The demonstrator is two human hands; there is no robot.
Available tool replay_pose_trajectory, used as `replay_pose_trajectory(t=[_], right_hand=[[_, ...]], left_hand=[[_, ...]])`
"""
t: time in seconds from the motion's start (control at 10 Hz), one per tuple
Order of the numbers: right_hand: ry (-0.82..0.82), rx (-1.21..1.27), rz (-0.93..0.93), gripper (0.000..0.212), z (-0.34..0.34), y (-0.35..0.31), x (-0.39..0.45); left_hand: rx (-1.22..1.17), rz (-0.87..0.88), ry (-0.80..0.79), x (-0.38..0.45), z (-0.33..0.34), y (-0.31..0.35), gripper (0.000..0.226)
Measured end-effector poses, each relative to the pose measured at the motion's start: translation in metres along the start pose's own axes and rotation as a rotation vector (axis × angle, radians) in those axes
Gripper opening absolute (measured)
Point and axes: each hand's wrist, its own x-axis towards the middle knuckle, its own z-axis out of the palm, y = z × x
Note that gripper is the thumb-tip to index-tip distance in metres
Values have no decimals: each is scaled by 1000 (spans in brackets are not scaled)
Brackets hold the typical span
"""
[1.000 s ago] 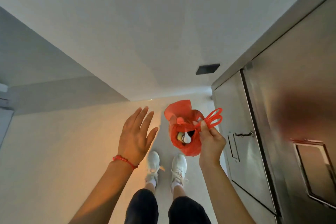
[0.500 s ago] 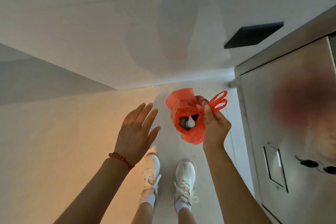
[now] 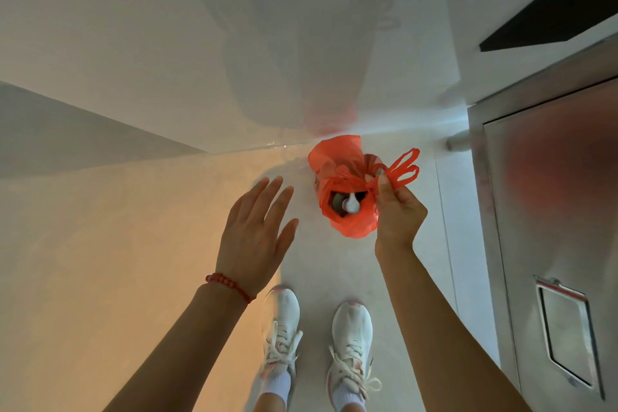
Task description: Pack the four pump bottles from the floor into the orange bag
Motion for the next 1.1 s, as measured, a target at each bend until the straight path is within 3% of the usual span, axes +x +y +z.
replay_pose_trajectory(t=[0.4, 0.8, 1.1], right_hand=[[-40, -95, -89, 16, -8, -2, -6], [-38, -124, -129, 32, -24, -9, -42], [-202, -426, -231, 34, -63, -61, -101]], left_hand=[[-13, -41, -25, -2, 1, -4, 49], [-28, -67, -50, -20, -10, 8, 50], [-34, -57, -22, -44, -68, 32, 44]])
